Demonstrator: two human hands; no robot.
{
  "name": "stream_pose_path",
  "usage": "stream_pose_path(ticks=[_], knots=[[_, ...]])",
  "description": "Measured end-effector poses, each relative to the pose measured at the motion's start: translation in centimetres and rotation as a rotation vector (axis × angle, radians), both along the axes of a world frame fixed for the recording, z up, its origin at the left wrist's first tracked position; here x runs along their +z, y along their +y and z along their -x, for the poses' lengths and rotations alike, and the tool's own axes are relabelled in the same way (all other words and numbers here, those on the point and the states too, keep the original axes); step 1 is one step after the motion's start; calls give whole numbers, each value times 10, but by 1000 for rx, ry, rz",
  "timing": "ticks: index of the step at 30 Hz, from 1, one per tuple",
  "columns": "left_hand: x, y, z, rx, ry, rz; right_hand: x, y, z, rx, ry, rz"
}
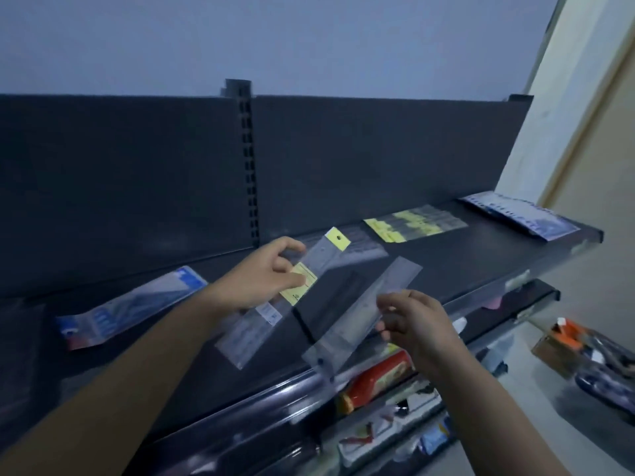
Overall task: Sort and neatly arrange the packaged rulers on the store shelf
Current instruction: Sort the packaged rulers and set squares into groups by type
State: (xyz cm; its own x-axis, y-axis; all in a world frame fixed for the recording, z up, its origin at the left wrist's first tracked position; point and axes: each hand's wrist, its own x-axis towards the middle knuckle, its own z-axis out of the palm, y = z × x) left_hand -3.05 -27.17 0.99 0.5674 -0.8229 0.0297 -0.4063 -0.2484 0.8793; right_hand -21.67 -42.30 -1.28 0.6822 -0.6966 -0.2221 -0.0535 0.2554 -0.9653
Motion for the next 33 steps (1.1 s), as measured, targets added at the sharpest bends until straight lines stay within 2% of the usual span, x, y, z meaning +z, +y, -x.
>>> stream_pose_path(ticks=[6,10,13,20,27,30,33], knots=[[-11,-64,14,111,-196,-36,1,-74,8,66,32,-81],[-5,-83,5,240,-279,-64,-3,-97,-19,150,20,-213],[5,-90,-9,254,-379,-82,-8,-107,-47,185,33,-252],[36,-92,-51,238,-299,10,-18,-120,-106,241,183,-318],[37,-121,-82,203,-267,2,-6,-141,-119,562,521,-15],[34,-136,-88,177,-252,10,-3,-157,-119,621,499,102],[29,-151,-91,155,-216,34,-6,-164,-122,583,385,321]])
